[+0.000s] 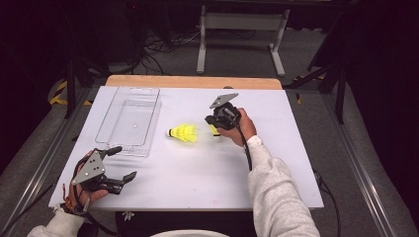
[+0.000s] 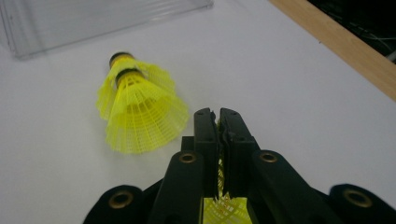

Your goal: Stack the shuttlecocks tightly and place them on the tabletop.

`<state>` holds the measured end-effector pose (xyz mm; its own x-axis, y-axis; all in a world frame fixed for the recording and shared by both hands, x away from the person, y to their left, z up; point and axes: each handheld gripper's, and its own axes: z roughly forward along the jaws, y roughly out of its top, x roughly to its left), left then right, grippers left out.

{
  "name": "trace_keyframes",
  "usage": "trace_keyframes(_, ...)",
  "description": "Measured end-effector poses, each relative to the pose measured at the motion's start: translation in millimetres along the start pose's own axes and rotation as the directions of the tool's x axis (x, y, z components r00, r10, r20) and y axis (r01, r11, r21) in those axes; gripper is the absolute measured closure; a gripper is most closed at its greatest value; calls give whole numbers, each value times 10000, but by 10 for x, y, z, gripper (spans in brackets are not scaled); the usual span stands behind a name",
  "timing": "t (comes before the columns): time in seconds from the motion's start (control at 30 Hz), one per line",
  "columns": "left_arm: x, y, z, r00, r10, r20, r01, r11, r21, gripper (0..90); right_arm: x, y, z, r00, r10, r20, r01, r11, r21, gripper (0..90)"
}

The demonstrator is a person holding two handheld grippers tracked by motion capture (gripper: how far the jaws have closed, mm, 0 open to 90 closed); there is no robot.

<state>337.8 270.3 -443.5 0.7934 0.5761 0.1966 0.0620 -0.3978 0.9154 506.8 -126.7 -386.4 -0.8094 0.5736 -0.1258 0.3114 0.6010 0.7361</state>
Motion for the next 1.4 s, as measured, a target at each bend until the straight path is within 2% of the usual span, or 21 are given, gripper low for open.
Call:
trace_keyframes(0.13,1,0,-2,10000,-11,-8,11,10000,-11,74,13,23,38,9988,314,365,-295,9982,-517,853)
trace_keyframes(0.3,1,0,-6,10000,-11,3,11,10000,-21,74,2,5,87,9955,763,557,-706,9927,-977,845)
trace_keyframes(0.5,2,-1,-5,10000,-15,4,15,10000,-24,74,-33,-115,102,9891,1220,824,-1114,9862,-1224,835)
trace_keyframes(0.67,-4,2,0,10000,-69,-1,69,10000,-30,74,-58,-193,127,9860,1429,861,-1332,9851,-1091,823)
trace_keyframes(1.07,4,1,-6,10000,2,-27,-2,10000,-15,74,-38,-242,138,9876,1153,1067,-1077,9914,-745,790)
trace_keyframes(1.4,-2,2,-3,10000,-27,-22,27,10000,15,74,-82,-321,41,9825,1370,1260,-1285,9890,-739,723)
